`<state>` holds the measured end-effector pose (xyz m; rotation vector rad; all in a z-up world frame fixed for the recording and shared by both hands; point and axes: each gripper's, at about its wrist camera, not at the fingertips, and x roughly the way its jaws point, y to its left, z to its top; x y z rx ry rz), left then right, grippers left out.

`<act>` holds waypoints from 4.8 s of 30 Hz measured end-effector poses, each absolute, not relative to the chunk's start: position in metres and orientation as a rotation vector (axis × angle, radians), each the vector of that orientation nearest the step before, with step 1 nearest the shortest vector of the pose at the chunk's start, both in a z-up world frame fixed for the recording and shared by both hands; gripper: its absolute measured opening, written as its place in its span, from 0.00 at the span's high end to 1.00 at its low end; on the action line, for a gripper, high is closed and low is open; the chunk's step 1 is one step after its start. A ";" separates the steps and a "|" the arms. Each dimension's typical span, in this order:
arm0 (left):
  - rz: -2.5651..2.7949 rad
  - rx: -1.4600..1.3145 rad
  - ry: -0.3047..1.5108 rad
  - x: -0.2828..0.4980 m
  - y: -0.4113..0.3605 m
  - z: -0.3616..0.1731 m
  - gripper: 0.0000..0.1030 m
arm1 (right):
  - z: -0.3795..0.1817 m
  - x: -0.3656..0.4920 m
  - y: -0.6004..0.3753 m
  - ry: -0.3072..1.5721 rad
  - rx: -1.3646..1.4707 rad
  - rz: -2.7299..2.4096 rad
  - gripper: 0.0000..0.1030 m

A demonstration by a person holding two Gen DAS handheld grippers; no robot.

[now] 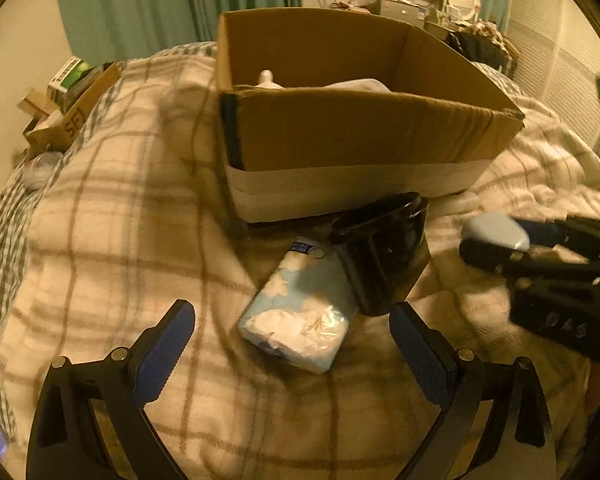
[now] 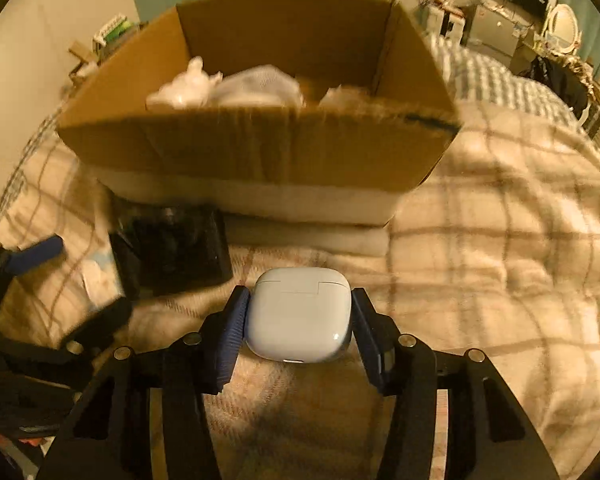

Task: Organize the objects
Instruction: 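Grasp the white earbud case with the right gripper, then grasp the blue tissue pack with the left gripper, then drop the tissue pack into the box with the left gripper while the right gripper drops the earbud case in, then grasp the black cup by its rim with the right gripper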

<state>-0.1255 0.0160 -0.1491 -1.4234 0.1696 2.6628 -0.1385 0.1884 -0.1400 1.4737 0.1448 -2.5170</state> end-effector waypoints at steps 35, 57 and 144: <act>2.620 -1.407 -0.033 -0.068 0.001 -0.099 0.49 | -0.065 -0.064 0.190 0.133 1.257 -2.606 0.51; 2.807 -1.057 0.027 -0.130 0.023 0.043 0.49 | 0.078 -0.097 0.204 0.127 0.897 -2.764 0.51; 2.894 -1.385 -0.078 -0.089 -0.055 -0.111 0.00 | -0.097 -0.101 0.172 0.168 1.341 -2.600 0.00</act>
